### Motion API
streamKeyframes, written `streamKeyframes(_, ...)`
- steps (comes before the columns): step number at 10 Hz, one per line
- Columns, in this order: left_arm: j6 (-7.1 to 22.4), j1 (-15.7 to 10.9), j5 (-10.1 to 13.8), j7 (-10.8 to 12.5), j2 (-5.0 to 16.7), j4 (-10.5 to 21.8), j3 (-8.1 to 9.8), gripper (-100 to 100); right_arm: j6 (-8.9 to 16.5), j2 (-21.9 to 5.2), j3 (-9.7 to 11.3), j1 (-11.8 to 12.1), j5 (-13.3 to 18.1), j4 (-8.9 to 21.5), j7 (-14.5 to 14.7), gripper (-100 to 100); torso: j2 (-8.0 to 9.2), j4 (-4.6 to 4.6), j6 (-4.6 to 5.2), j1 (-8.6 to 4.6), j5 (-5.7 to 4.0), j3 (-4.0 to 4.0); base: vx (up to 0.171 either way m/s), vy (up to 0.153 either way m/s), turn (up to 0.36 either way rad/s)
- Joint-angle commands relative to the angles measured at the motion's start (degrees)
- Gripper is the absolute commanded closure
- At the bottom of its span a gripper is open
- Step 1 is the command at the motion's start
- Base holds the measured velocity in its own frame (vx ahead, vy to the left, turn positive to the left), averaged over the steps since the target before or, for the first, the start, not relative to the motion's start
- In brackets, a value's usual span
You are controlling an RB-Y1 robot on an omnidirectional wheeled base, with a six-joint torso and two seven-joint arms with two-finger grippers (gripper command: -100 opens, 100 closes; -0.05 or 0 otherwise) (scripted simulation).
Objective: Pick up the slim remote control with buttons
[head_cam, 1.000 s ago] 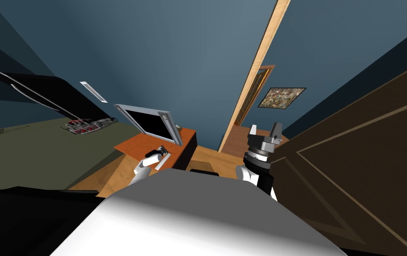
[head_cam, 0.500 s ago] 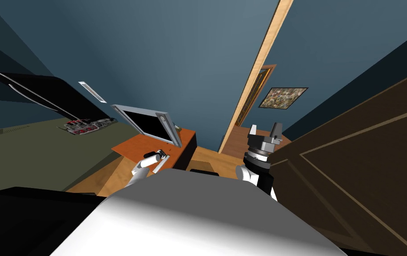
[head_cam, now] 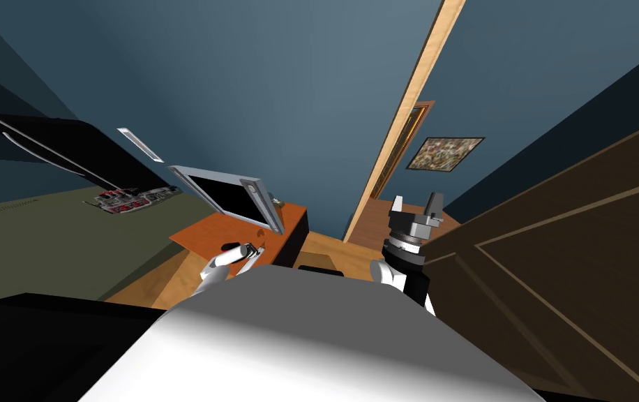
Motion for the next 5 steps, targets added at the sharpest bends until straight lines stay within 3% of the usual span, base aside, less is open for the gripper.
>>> streamKeyframes(1,1.53,-0.37,0.76,-0.17,0.58,1.99,0.16,-100,0.00,0.00,0.00,0.00,0.00,0.00,0.00,0,0.00,0.00,0.00,0.00,0.00,0.00,0.061,0.017,-0.013)
streamKeyframes(2,4.22,-0.33,1.44,0.10,1.17,3.39,0.58,-100,0.00,0.00,0.00,0.00,0.00,0.00,0.00,0,0.02,0.00,0.00,0.00,0.00,0.01,0.056,0.032,-0.027)
streamKeyframes(5,6.79,-0.23,2.06,0.31,1.69,5.52,0.93,-100,0.00,0.00,0.00,0.00,0.00,0.00,0.00,0,0.05,0.01,0.00,0.03,0.00,0.02,0.049,0.022,-0.024)
